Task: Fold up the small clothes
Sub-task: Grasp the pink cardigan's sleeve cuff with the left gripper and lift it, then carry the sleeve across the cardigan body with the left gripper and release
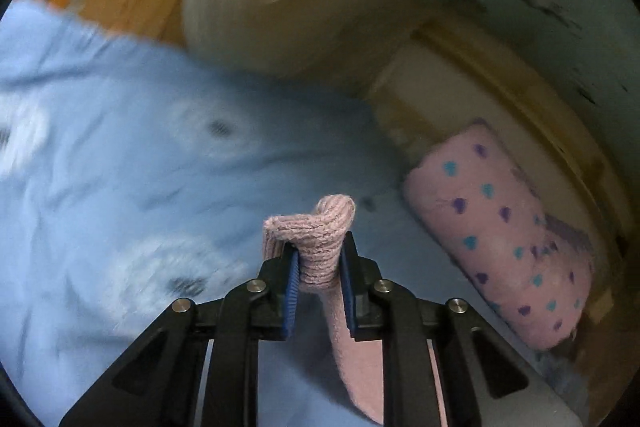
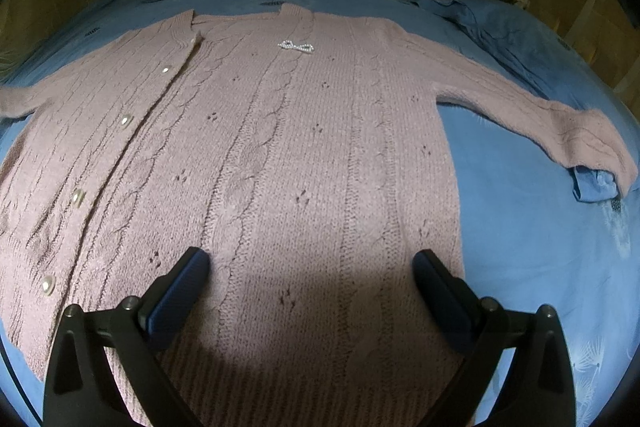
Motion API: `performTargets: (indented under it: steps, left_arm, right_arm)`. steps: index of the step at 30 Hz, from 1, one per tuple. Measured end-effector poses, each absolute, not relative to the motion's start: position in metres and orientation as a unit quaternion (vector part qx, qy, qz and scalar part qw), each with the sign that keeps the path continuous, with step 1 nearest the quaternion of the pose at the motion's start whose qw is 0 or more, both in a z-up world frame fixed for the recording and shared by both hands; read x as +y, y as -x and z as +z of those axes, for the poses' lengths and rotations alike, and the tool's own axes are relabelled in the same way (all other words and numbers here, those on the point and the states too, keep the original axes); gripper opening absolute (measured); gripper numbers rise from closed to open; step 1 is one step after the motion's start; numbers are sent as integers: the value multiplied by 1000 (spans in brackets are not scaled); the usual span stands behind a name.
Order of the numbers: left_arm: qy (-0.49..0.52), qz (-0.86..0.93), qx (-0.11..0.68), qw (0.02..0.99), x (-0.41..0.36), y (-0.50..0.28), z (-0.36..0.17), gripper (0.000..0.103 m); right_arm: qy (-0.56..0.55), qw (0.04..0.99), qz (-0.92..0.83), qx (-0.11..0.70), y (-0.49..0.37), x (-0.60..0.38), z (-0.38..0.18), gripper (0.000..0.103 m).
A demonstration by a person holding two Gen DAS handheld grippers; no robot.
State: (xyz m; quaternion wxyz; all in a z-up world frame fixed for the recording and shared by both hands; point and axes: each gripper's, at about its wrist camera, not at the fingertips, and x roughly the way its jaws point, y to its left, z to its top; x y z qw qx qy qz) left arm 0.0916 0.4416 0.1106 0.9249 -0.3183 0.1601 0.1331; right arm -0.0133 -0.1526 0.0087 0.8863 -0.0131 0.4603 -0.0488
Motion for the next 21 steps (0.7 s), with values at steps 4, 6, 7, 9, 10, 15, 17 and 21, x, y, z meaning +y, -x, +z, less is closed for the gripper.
performTargets:
  steps: [4,6,7,9,10,15,17,21]
  left_arm:
    - [214,85,164,959,388,-102,137,0]
    - [141,63,169,973,351,-105,145,0]
    - [100,48,168,980,330,-105,149,0]
    - [10,8,159,987,280,-101,153,0]
    - [-34,-18,154,987,253,-99,153,0]
    - [-175,-169,177,954,138,-86,134,22]
    - [-198,-208,233,929,101,-88,117,33]
    - [-88,-217,295,926,98,-102,111,33]
  right_arm:
    - [13,886,-49,460,13,-153,9,103]
    - [13,886,-49,460,13,-153,8,103]
    - [13,886,-49,460,13,-153,8,103]
    - [13,886,-49,460,13,-153,9,103]
    - [13,886,-49,460,12,-153,9,103]
    - [11,886,-47,461,13,-153,9,103]
    - [12,886,-47,461,12,-154,9,103]
    - [13,886,-47,461,10,-154,9,103]
